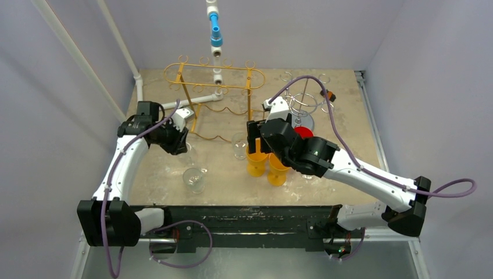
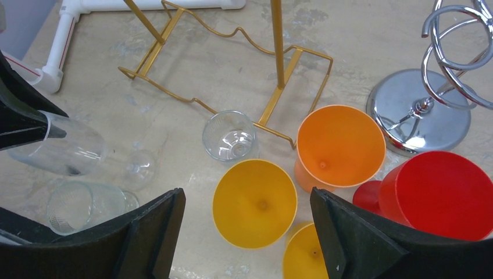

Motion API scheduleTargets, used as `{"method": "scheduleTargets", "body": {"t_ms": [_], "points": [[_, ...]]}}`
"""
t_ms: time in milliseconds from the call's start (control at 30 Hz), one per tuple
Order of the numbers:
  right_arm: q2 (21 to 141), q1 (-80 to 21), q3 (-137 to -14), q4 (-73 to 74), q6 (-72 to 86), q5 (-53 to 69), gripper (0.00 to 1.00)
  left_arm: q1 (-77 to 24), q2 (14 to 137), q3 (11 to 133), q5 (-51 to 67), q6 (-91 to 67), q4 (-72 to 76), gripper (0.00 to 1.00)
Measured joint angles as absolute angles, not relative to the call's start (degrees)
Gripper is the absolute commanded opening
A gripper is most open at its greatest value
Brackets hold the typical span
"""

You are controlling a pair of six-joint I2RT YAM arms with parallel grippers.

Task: Place the wine glass upside down on the wine glass rack
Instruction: Pick up the wine glass at the center of the board.

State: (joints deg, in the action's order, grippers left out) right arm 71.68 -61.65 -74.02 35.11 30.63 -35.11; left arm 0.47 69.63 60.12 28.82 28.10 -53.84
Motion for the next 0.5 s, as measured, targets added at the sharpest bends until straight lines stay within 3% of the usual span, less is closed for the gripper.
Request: {"method": "scheduleTargets", "body": {"t_ms": [133, 500], "points": [[70.8, -61.1, -74.1, 35.2, 30.4, -35.4, 0.89, -1.1, 68.8, 60.0, 27.9, 27.8, -52.9, 0.00], [69.6, -58.5, -75.8, 35.1, 30.4, -34.7, 0.93, -2.3, 66.1, 62.2, 27.8, 26.2, -53.8, 0.00]]}}
